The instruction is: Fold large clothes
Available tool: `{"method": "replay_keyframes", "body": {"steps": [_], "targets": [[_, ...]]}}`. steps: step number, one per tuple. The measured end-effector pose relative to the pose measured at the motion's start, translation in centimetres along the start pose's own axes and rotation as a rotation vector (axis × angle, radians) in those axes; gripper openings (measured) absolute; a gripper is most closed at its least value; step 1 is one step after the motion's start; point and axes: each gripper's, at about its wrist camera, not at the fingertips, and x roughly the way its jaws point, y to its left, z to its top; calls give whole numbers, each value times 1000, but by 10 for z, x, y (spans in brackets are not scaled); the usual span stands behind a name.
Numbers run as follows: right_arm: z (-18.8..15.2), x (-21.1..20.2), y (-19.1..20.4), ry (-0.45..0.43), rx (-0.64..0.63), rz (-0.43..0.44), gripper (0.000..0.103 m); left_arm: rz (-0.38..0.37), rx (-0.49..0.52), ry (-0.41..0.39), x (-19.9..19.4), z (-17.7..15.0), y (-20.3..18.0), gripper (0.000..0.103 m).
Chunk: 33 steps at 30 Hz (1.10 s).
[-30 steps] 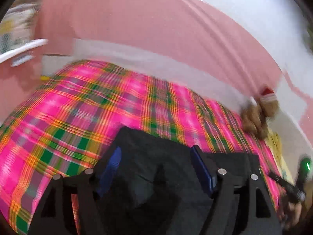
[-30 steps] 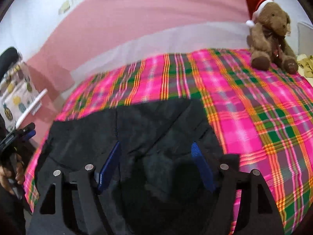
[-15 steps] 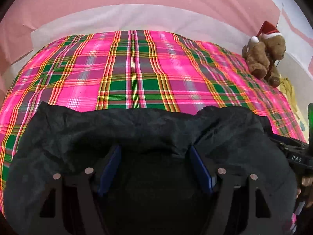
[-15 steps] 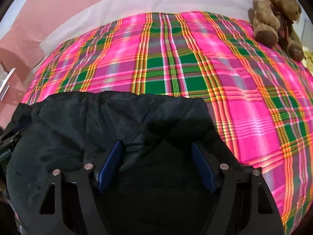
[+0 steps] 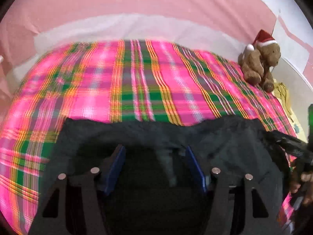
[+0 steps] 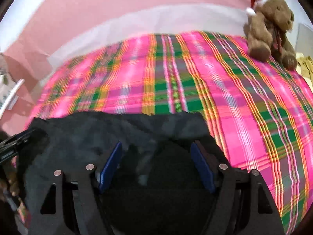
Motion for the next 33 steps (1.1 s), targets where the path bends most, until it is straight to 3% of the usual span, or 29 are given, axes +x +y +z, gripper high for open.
{"method": "replay_keyframes", "body": {"steps": [3, 5, 8, 11, 22, 26, 31, 33], "targets": [[1, 18, 18, 29, -53, -24, 73, 66, -1, -23, -5, 5, 26, 66], [-3, 49, 18, 91, -66, -53, 73, 111, -28, 4, 10, 3, 45, 66], [-9, 71, 5, 97, -16, -23, 72, 96, -75, 65, 42, -9, 62, 66], [-12, 81, 0, 95, -9, -19, 72, 85, -87, 36, 56, -14, 61, 66], [-17, 92, 5, 62, -32, -70, 72, 105, -88, 18, 75, -17, 57, 66], [-10, 62, 0, 48, -9, -44, 71, 126, -94, 24, 58, -10, 55, 60], [1, 24, -18, -11, 9, -71, 71, 26, -81, -41, 6, 6, 29, 55], [1, 32, -30, 19, 26, -117, 63, -30, -23, -52, -2, 11, -1, 55]]}}
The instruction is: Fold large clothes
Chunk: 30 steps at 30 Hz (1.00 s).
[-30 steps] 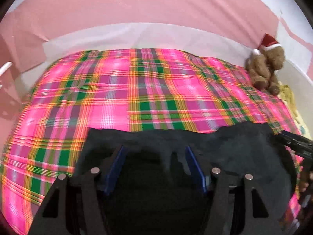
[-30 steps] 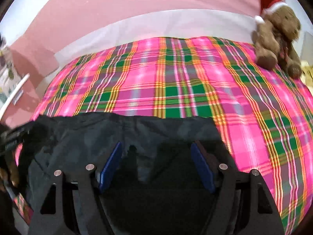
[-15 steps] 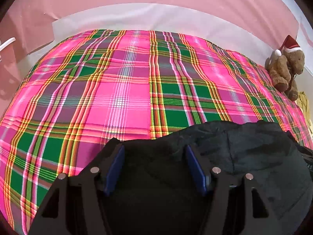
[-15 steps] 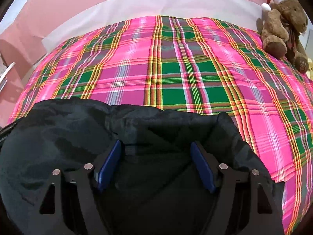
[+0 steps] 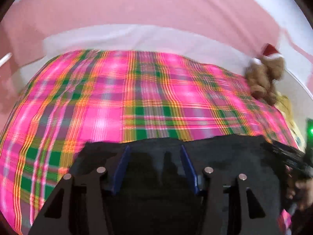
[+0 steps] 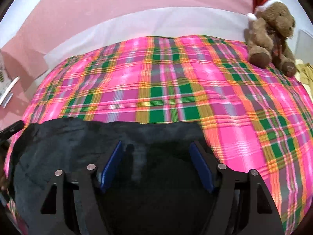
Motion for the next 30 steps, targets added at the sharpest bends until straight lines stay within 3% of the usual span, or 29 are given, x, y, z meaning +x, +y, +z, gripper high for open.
{"method": "replay_keyframes", "body": {"steps": [3, 6, 13, 30], "targets": [[-9, 34, -17, 112, 42, -14, 57, -67, 57, 59, 25, 0, -40, 55], [-12, 46, -23, 120, 60, -9, 57, -50, 79, 170, 77, -12, -59, 53], [-13, 68, -19, 114, 48, -41, 57, -37, 70, 185, 109, -16, -54, 53], [-12, 62, -24, 95, 93, -23, 58, -18, 84, 179, 110, -20, -58, 52]]}}
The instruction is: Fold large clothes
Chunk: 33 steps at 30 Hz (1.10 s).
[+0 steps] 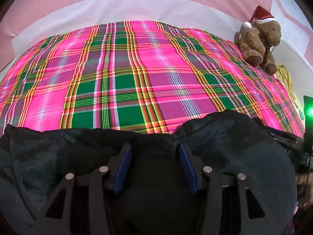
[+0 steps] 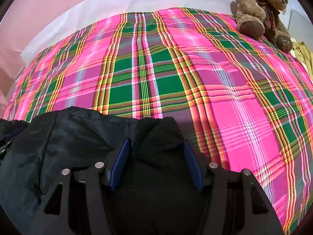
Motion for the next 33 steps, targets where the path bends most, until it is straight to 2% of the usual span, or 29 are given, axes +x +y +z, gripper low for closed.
{"method": "replay_keyframes", "body": {"steps": [3, 6, 8, 11, 14, 16, 18, 25, 27, 29, 31, 33], "targets": [[6, -33, 1, -41, 7, -10, 58, 2, -7, 12, -20, 7, 4, 48], [9, -79, 13, -122, 3, 34, 57, -15, -17, -46, -60, 10, 21, 48], [6, -101, 38, -144, -34, 90, 58, 2, -11, -81, -86, 8, 36, 48], [-4, -98, 73, -126, -106, 146, 58, 48, -19, -135, -115, -4, 73, 48], [-12, -61, 98, -70, -162, 115, 58, 109, -78, -110, -106, -22, 111, 48], [-14, -36, 96, -67, -154, 99, 57, 119, -119, -80, -89, -33, 130, 49], [-13, -27, 90, -60, -136, 114, 57, 95, -138, -92, -78, -37, 139, 50], [-14, -16, 87, -60, -135, 118, 57, 149, -119, -113, -45, -32, 124, 50], [-11, -32, 81, -66, -126, 123, 57, 147, -122, -99, -47, -31, 126, 50], [-9, -52, 69, -109, -130, 109, 57, 156, -117, -96, -63, -30, 127, 48], [-9, -70, 51, -142, -136, 85, 57, 133, -119, -126, -86, -32, 128, 48], [-11, -77, 28, -157, -130, 24, 57, 104, -124, -167, -109, -36, 129, 48]]}}
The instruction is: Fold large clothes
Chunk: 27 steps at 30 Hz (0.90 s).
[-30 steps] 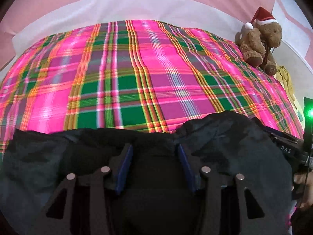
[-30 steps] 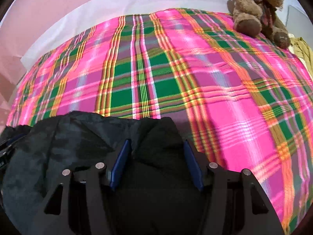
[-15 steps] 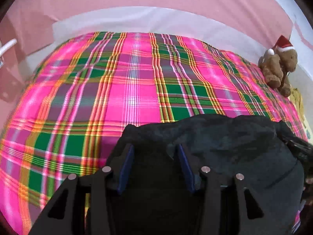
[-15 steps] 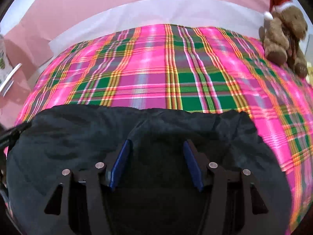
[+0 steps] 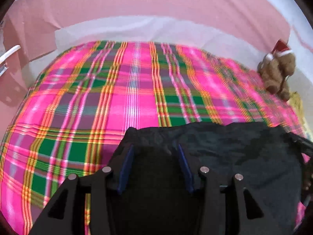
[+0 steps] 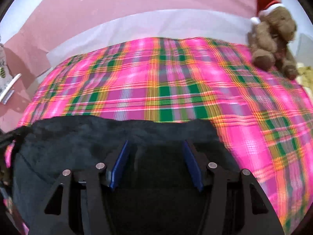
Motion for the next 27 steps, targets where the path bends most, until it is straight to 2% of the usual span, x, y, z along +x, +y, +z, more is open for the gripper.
{"method": "replay_keyframes", "body": {"steps": [2, 5, 8, 11, 19, 24, 27], "targets": [[-9, 13, -23, 37, 21, -65, 57, -13, 5, -27, -13, -5, 3, 48], [-20, 37, -43, 86, 100, -5, 57, 12, 19, 24, 12, -18, 7, 51], [-22, 46, -37, 68, 81, -40, 57, -6, -33, 18, 31, -21, 13, 51], [-24, 55, -36, 72, 85, -44, 57, 22, -15, 12, 40, -21, 7, 51], [-25, 61, -42, 68, 103, -30, 57, 15, -29, 2, 44, -27, 8, 51], [-17, 45, -46, 76, 120, -15, 57, 23, -37, 24, 41, -22, 8, 51], [-11, -3, -47, -13, 119, 0, 57, 43, -38, 14, 16, -12, 7, 49]]}}
